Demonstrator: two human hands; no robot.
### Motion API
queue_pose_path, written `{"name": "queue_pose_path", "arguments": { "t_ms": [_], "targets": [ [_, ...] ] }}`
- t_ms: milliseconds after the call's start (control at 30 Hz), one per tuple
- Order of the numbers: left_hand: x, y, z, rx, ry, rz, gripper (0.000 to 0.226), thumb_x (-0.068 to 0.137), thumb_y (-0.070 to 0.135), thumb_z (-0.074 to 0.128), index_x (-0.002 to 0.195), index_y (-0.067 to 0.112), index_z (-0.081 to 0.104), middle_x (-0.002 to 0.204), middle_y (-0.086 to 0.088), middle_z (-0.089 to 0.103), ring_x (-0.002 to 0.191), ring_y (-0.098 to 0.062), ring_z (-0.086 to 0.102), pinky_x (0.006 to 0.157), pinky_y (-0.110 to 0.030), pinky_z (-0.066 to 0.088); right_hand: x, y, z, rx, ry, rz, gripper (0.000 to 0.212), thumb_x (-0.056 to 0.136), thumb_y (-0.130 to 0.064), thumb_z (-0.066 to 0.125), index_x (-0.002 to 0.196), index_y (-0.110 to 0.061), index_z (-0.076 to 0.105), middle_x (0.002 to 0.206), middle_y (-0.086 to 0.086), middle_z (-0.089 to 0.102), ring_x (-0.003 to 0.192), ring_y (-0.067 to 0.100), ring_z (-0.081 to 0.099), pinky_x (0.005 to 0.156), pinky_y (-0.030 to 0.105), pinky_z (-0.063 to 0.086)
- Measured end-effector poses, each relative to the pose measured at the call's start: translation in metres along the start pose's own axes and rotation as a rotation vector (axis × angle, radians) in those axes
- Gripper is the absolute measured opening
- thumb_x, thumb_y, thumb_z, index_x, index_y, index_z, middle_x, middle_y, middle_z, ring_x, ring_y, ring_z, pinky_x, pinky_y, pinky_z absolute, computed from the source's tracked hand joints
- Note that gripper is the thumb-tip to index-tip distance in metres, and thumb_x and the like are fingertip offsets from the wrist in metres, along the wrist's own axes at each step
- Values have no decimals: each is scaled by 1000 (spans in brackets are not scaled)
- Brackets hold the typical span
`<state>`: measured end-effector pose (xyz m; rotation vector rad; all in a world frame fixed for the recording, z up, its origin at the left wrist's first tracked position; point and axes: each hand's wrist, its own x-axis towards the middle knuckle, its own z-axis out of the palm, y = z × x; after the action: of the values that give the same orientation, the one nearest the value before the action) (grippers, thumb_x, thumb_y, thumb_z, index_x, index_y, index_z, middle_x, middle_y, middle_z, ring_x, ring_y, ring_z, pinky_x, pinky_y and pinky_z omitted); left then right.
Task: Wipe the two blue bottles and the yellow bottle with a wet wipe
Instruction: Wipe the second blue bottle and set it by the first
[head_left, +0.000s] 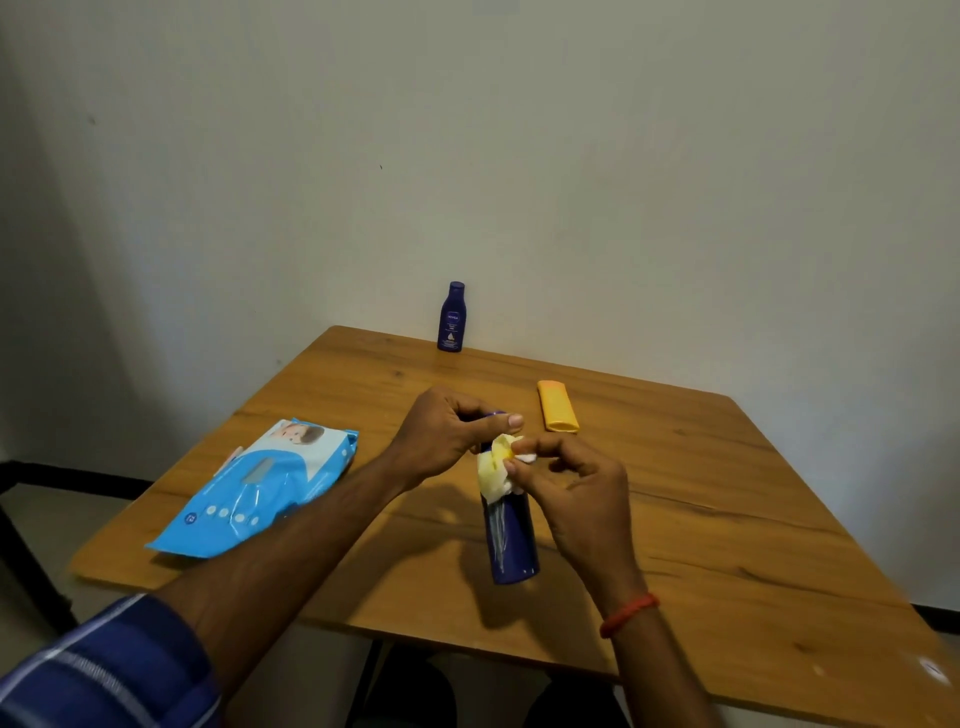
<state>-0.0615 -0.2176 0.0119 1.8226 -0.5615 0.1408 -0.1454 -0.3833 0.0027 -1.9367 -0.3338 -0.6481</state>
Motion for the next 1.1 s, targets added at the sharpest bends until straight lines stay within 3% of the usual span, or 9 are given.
{"name": "queue_pose_path", "arguments": {
  "t_ms": [67,133,300,433,567,700,933,1033,1100],
  "targets": [
    [1,1,2,5,30,5,23,86,30,75,76,10,78,65,7,70,60,-7,61,55,-21,48,3,1,4,-139,98,-59,15,78,-23,78,88,-29,70,88,-21,62,89,3,57,70,17,45],
    [1,2,3,-7,60,12,27,86,28,76,77,3,77,65,3,70,58,-8,61,53,-19,48,4,1,7,-148,133,-112,13,77,-23,78,88,-22,71,97,-13,59,92,2,56,67,11,46],
    [1,-2,2,3,101,8,31,84,31,76,76,2,76,69,-10,73,59,-17,65,57,-29,54,-9,3,4,-242,-97,-297,18,84,-34,69,88,-15,67,95,-5,62,81,4,56,65,15,50],
    [0,-6,-3,16,141,-4,25,84,27,77,74,4,76,66,-3,72,57,-11,64,58,-26,54,-30,19,-5,-332,-273,-277,19,83,-39,66,92,-23,67,96,-11,62,85,1,56,69,19,50],
    [-1,-9,-5,50,132,7,26,86,28,76,75,4,76,67,-5,72,60,-14,66,62,-31,56,-48,27,-10,-289,-394,-253,19,81,-40,65,98,-32,68,101,-15,61,93,0,58,73,17,52],
    [-3,-7,0,33,166,-25,25,83,29,79,72,6,74,66,-5,72,60,-16,66,62,-33,56,-41,23,-9,-271,-348,-280,27,83,-36,68,109,-33,69,98,-11,62,89,2,58,71,19,51],
    [-2,7,9,-29,216,-14,32,78,23,83,55,21,61,52,6,59,51,-7,55,51,-23,46,3,-5,4,-351,44,-361,22,85,-20,69,105,-12,72,97,3,64,86,8,56,71,18,50],
    [-1,8,8,-35,278,-35,32,78,22,83,56,16,61,53,3,60,52,-13,55,51,-30,47,7,-16,7,-392,-28,-359,22,87,-23,67,106,-12,72,101,2,61,90,9,54,75,19,50],
    [-1,6,5,-20,289,-38,30,77,21,83,61,4,63,60,-13,64,55,-27,59,56,-41,53,0,-14,5,-426,-171,-372,28,88,-29,61,111,-15,69,107,0,57,93,7,52,74,17,49]
  ]
}}
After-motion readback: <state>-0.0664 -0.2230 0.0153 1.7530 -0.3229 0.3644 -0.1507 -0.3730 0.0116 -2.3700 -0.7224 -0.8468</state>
